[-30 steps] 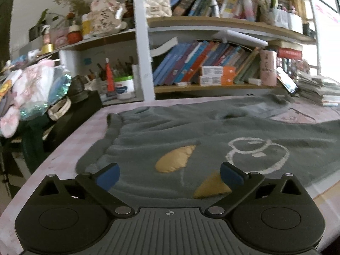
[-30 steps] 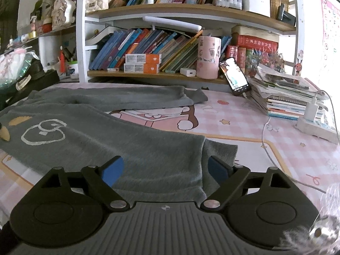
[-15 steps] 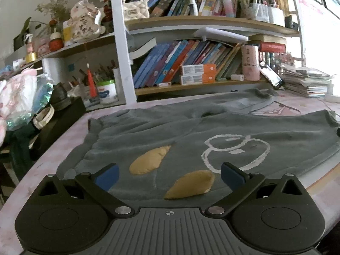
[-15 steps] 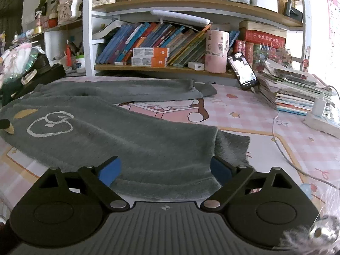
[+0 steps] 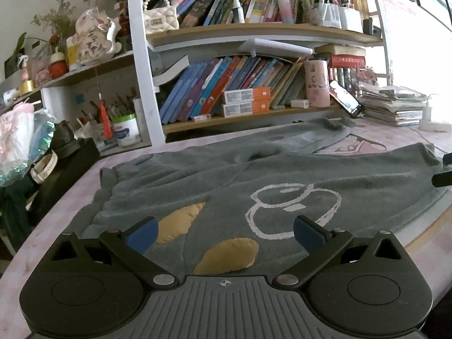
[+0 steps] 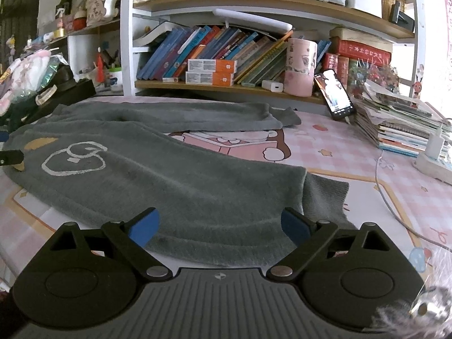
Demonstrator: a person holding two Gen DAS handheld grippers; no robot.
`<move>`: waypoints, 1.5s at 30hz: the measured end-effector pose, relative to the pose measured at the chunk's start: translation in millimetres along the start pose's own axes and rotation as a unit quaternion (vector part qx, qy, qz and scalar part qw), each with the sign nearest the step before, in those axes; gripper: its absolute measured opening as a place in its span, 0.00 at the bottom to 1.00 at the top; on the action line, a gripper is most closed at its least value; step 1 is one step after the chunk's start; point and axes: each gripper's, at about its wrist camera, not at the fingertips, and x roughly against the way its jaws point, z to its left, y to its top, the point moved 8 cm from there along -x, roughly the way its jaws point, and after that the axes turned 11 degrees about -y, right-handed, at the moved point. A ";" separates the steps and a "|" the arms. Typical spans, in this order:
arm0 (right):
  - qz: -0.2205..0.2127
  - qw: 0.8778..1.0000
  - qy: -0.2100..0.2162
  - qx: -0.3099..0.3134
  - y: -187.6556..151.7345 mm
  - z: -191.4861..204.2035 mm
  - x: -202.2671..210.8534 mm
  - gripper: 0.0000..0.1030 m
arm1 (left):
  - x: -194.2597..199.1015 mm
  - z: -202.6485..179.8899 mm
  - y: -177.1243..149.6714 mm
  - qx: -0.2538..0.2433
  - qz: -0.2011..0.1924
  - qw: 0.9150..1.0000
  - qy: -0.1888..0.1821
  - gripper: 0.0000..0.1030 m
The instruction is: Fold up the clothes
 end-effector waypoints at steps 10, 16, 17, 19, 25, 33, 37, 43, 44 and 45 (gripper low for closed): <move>0.001 1.000 0.010 0.005 2.1 7.8 -4.0 0.92 | -9.7 1.0 -3.9 -0.001 0.012 1.000 0.005 1.00; -0.001 1.000 0.013 0.005 5.6 12.1 -6.3 0.92 | -11.4 -1.0 -1.3 -0.007 0.009 1.000 0.001 1.00; -0.002 1.000 0.012 0.004 6.1 12.2 -6.9 0.92 | -11.9 -1.7 -0.6 -0.009 0.008 1.000 0.000 1.00; -0.004 1.000 0.009 0.002 7.0 12.5 -8.1 0.92 | -12.9 -1.1 -0.2 -0.013 0.007 1.000 0.001 1.00; 0.000 1.000 -0.001 -0.004 8.1 8.9 -12.4 0.92 | -14.5 9.2 -0.9 0.000 0.007 1.000 0.008 1.00; 0.002 1.000 -0.004 -0.007 11.4 8.4 -17.5 0.92 | -19.7 10.4 1.5 0.002 0.008 1.000 0.008 1.00; 0.004 1.000 -0.003 -0.006 11.4 8.4 -19.9 0.92 | -24.2 9.6 0.6 0.001 0.013 1.000 0.007 1.00; 0.009 1.000 -0.001 -0.008 12.8 7.7 -24.2 0.92 | -28.3 9.4 5.1 0.005 0.012 1.000 -0.004 1.00; 0.009 1.000 0.001 -0.008 13.9 7.7 -24.8 0.92 | -29.1 9.9 7.8 0.009 0.011 1.000 -0.009 1.00; 0.009 1.000 0.004 -0.008 16.0 7.6 -25.4 0.92 | -29.7 10.7 11.0 0.011 0.009 1.000 -0.014 1.00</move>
